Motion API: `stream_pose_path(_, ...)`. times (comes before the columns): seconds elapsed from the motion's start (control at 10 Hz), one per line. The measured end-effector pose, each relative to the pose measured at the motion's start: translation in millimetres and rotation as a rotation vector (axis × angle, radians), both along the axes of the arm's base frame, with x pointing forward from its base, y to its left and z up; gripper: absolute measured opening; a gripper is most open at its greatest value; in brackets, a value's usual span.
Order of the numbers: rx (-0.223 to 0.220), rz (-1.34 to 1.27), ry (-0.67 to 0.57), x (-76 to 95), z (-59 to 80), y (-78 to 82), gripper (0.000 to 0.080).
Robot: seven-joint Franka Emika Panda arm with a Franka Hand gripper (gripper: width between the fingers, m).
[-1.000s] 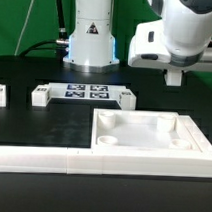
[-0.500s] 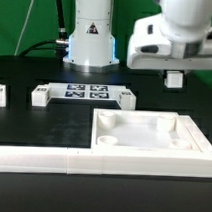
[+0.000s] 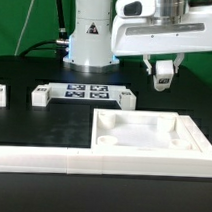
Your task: Assemble one leg
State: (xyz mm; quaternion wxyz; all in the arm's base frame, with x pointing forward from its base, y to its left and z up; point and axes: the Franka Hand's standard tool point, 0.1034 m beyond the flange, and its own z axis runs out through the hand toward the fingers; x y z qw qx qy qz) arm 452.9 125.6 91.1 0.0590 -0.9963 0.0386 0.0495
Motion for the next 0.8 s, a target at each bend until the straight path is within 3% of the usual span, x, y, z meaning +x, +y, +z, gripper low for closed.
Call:
stream_pose_path(0.2, -0.006, 0.007, -0.158, 0.3, -2.4, 0.1, 0.0288)
stream_pose_path(0.3, -0.019, 0.065, -0.312, 18.6, 2.2, -16.0, 0.0288)
stream_pose_path(0.4, -0.039, 0.088, -0.369, 24.8, 5.8, -35.8, 0.0288)
stream_pose_path(0.5, -0.036, 0.088, -0.355, 26.7, 10.9, -35.0, 0.0288)
stream_pose_path(0.8, -0.035, 0.086, -0.351, 25.1, 8.1, -33.9, 0.0288)
